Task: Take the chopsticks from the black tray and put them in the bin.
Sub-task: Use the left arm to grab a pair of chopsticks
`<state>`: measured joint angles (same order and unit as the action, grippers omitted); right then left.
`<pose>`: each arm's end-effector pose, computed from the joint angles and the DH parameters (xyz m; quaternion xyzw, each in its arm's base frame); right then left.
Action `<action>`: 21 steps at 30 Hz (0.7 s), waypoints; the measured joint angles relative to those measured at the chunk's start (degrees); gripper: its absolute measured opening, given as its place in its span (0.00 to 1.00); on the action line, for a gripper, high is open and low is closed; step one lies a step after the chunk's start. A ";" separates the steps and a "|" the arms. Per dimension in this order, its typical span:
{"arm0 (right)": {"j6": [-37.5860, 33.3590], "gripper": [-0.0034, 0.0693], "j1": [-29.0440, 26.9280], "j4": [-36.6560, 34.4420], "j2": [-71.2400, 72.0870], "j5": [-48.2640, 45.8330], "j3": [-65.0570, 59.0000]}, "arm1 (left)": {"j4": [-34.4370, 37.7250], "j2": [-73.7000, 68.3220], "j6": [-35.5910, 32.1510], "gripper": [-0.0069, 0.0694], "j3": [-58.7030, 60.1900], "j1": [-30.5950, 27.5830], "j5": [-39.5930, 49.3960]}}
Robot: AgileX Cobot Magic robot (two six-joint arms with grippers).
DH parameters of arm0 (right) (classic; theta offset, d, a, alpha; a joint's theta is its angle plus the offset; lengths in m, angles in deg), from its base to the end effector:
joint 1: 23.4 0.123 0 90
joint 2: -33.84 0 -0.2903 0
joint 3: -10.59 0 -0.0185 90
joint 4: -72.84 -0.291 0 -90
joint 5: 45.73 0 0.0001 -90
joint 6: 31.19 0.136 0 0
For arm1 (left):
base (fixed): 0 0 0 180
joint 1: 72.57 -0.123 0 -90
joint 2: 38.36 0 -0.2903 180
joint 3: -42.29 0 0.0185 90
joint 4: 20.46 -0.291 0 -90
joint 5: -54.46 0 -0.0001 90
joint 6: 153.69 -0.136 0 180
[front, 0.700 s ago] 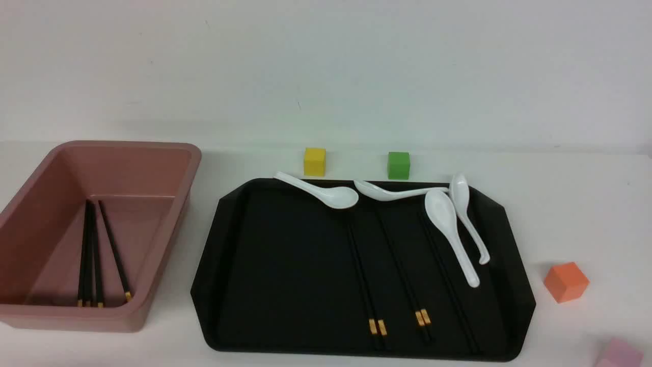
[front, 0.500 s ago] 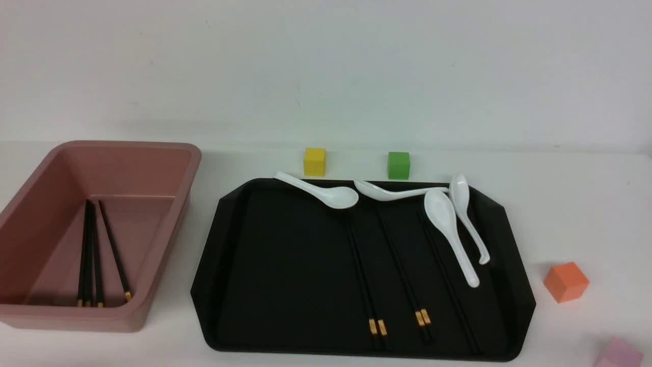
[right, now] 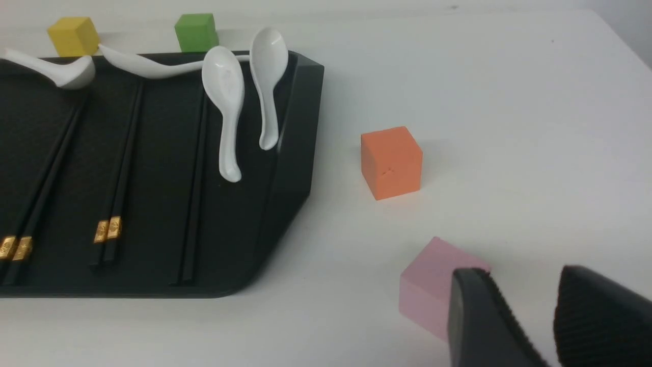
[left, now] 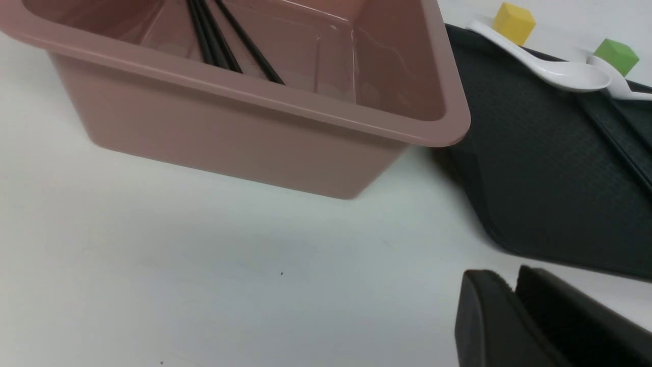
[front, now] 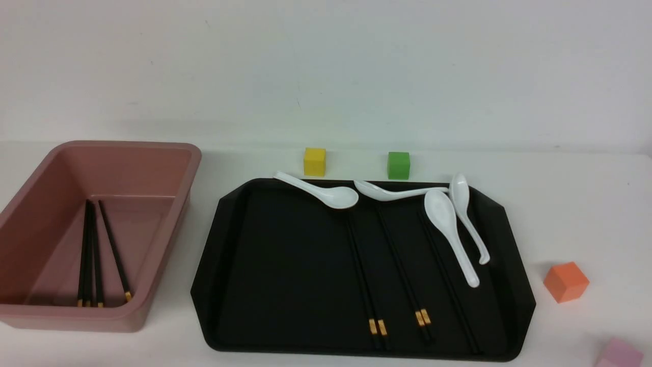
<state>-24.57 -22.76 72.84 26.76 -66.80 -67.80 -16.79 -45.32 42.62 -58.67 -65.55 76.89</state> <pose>0.1309 0.0015 0.1614 0.0418 0.8004 0.0379 0.5968 0.1284 -0.0192 0.1539 -0.0825 0.8068 -0.1448 0.5669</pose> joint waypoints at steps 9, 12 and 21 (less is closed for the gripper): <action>0.00 0.38 0.00 0.00 0.00 0.00 0.00 | 0.00 0.00 0.00 0.22 0.00 0.00 0.00; 0.00 0.38 0.00 0.00 0.00 0.00 0.00 | 2.05 0.00 1.26 0.22 0.00 0.00 0.00; 0.00 0.38 0.00 0.00 0.00 0.00 0.00 | 44.06 0.00 23.98 0.23 0.00 0.00 -0.73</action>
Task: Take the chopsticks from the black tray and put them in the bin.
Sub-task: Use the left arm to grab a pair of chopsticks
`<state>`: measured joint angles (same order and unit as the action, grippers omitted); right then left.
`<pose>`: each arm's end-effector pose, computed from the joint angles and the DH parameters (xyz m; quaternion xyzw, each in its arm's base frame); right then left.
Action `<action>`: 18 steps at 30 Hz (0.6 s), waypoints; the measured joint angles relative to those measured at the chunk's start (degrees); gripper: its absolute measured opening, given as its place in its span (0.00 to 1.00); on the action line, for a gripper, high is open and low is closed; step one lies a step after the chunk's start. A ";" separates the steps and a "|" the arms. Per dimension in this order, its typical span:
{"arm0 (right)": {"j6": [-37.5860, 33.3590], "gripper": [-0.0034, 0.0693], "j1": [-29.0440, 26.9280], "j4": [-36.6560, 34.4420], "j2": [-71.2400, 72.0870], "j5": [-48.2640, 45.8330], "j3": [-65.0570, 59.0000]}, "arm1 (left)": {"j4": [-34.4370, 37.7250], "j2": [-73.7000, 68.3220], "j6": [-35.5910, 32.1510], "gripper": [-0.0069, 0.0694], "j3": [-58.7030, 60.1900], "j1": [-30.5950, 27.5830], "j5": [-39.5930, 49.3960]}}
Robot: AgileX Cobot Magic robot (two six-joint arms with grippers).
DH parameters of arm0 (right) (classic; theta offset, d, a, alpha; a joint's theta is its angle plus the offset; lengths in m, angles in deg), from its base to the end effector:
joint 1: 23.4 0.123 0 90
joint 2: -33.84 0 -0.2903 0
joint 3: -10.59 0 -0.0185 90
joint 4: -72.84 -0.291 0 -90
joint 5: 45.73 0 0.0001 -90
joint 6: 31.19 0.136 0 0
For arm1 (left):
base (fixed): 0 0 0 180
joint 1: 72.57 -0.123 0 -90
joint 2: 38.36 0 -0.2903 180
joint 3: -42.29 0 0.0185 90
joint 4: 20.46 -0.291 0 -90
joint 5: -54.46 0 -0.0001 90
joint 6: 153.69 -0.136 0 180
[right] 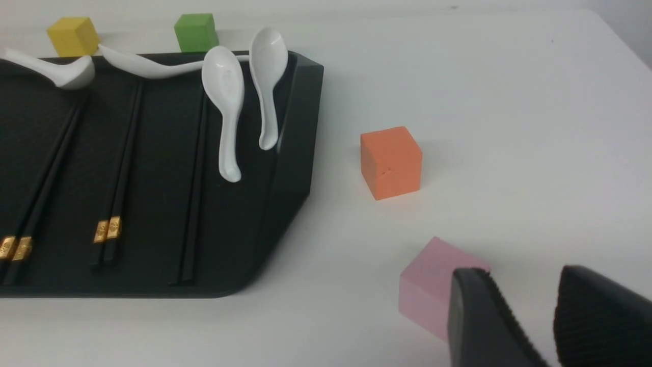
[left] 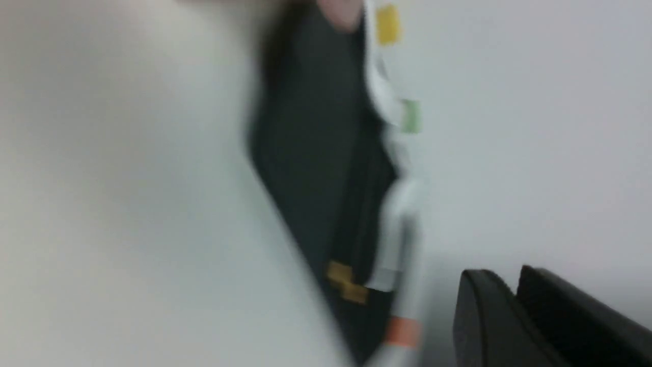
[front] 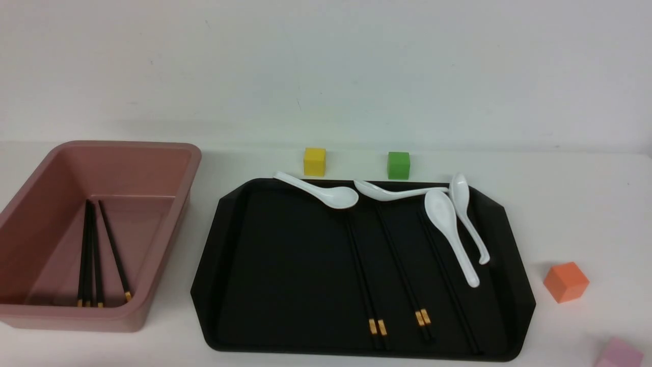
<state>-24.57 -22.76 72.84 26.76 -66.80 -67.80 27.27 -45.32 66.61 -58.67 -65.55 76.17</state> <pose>0.1309 0.0015 0.1614 0.0418 0.8004 0.0379 0.5968 0.1237 -0.0528 0.1719 -0.4177 0.6459 -0.5302 0.3566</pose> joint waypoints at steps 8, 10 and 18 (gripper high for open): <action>0.00 0.38 0.00 0.00 0.00 0.00 0.00 | 14.68 0.00 1.64 0.23 0.00 0.00 -6.34; 0.00 0.38 0.00 0.00 0.00 0.00 0.00 | 14.28 0.00 -2.69 0.21 -0.21 0.00 -8.94; 0.00 0.38 0.00 0.00 0.00 0.00 0.00 | 4.60 -12.96 -23.11 0.07 -15.96 0.00 -3.39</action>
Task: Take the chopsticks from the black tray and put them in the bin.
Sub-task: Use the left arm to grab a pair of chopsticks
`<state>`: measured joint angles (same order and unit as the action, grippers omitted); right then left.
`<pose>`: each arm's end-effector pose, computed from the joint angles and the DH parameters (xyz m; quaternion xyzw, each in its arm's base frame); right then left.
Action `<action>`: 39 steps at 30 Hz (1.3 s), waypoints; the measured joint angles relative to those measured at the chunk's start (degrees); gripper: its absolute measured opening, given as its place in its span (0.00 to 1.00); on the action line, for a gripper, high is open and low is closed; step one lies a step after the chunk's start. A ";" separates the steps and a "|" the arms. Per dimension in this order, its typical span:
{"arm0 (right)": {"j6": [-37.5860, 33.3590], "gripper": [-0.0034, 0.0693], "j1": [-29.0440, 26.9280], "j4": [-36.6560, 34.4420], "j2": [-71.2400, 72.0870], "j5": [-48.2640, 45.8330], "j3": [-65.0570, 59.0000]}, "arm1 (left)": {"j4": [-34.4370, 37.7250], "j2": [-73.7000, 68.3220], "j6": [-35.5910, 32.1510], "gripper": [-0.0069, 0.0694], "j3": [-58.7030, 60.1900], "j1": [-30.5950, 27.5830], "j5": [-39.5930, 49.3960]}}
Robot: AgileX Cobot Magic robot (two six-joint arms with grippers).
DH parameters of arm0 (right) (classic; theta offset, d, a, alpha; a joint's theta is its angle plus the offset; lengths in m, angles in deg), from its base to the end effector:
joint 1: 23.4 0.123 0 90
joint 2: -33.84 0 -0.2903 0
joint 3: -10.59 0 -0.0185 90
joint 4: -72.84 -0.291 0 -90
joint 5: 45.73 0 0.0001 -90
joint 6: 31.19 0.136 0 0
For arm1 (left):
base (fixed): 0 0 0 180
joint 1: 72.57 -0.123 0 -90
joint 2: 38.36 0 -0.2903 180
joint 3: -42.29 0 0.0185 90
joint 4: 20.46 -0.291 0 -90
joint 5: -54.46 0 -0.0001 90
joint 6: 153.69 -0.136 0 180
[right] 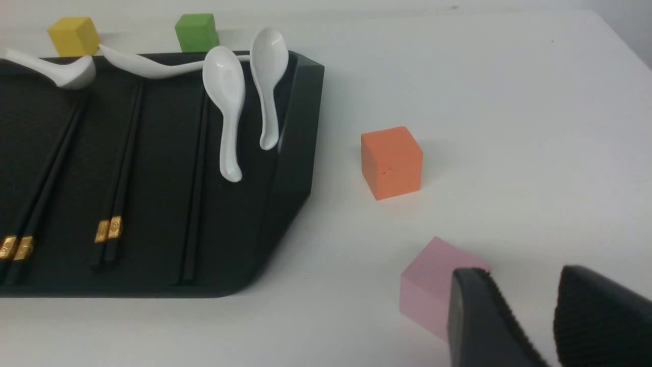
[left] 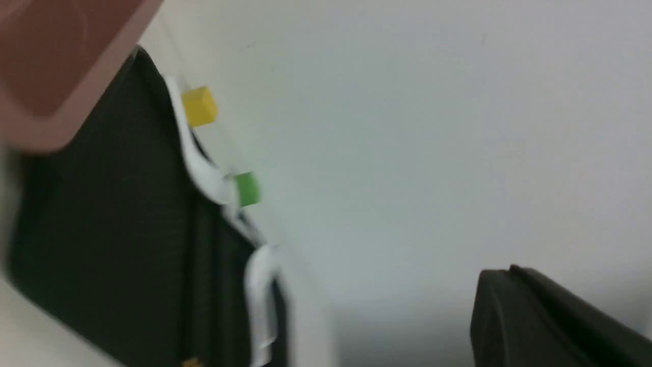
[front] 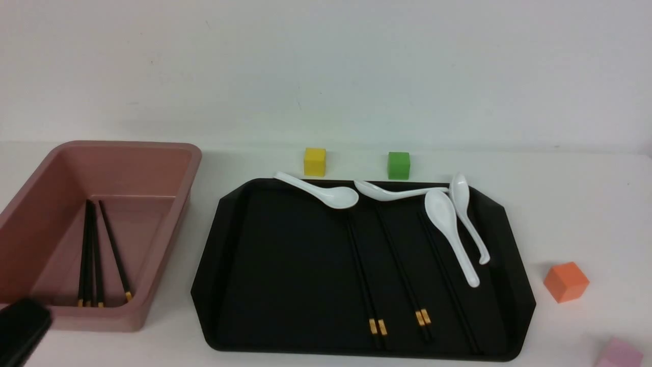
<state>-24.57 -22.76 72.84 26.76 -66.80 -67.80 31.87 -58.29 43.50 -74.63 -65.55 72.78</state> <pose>0.1309 0.0015 0.1614 0.0418 0.8004 0.0379 0.5968 0.1397 -0.0514 0.2655 -0.2965 0.6706 -0.4836 0.4781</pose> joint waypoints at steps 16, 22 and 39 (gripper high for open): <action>0.00 0.38 0.00 0.00 0.00 0.00 0.00 | -28.36 -70.66 -5.55 0.07 -40.11 7.73 42.22; 0.00 0.38 0.00 0.00 0.00 0.00 0.00 | -31.81 -85.11 6.13 0.07 -53.72 18.43 38.29; 0.00 0.38 0.00 0.00 0.00 0.00 0.00 | -48.76 -111.47 27.95 0.62 -85.33 31.55 39.68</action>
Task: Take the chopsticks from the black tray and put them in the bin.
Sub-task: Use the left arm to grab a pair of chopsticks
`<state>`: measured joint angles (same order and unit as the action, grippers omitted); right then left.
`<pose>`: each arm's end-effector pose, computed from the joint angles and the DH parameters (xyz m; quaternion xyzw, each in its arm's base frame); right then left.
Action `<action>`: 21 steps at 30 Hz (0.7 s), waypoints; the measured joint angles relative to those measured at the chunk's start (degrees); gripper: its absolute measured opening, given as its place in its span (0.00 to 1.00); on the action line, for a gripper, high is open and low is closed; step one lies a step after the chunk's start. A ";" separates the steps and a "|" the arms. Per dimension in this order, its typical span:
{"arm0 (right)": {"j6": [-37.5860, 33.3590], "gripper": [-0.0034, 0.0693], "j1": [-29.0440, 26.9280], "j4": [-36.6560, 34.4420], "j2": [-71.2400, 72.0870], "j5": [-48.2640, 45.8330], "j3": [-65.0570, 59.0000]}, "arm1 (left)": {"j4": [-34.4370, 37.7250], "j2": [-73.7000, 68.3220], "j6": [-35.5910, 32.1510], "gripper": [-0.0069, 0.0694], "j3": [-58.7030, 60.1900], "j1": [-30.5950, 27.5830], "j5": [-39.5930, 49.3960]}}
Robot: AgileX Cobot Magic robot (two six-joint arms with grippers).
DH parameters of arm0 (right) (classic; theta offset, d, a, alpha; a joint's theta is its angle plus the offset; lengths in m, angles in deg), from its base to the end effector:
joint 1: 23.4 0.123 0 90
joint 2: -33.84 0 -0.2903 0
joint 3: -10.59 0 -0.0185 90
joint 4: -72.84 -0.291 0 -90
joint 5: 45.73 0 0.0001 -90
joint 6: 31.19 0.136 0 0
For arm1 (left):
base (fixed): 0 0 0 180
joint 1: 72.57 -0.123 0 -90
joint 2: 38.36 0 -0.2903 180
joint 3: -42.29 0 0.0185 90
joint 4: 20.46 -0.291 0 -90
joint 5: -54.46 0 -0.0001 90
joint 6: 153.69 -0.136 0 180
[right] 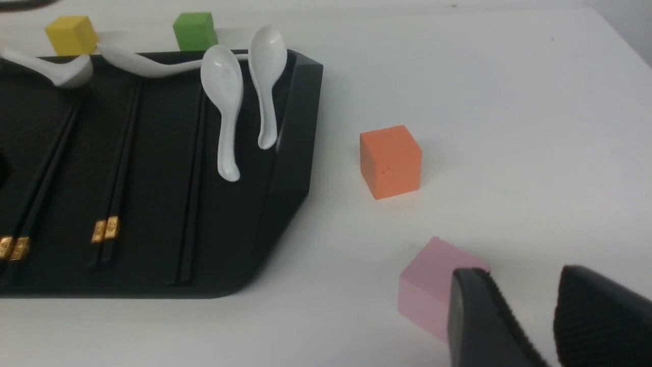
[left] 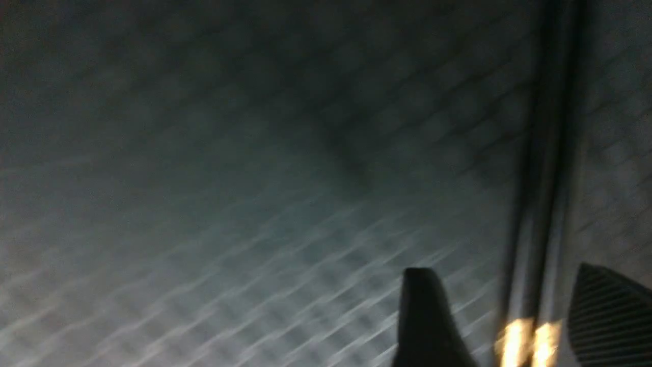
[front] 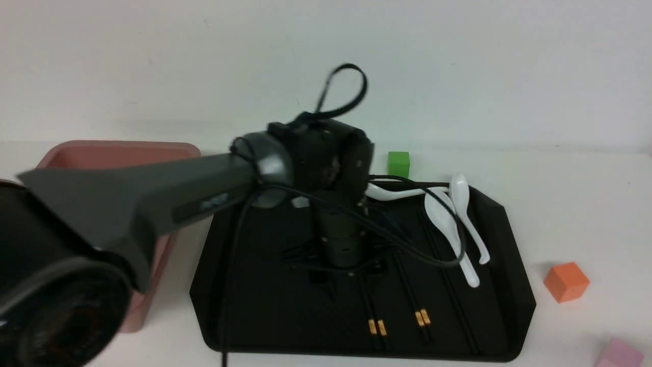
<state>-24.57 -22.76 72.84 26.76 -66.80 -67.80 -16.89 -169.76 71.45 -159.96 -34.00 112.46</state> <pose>0.1309 0.0015 0.1614 0.0418 0.8004 0.0379 0.5968 0.3889 -0.3193 0.1304 -0.0703 0.9908 -0.0956 0.0646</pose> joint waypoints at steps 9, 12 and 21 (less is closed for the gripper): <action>0.00 0.38 0.00 0.00 0.00 0.00 0.00 | 0.03 -4.44 2.21 0.66 -4.87 0.71 -1.90; 0.00 0.38 0.00 0.00 0.00 0.00 0.00 | -0.03 -5.71 2.26 0.66 -4.87 0.71 -2.70; 0.00 0.38 0.00 0.00 0.00 0.00 0.00 | 0.00 -6.51 2.40 0.41 -5.24 0.71 -2.41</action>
<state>-24.57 -22.76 72.84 26.76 -66.80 -67.80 -16.89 -176.27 73.85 -165.20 -33.29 110.05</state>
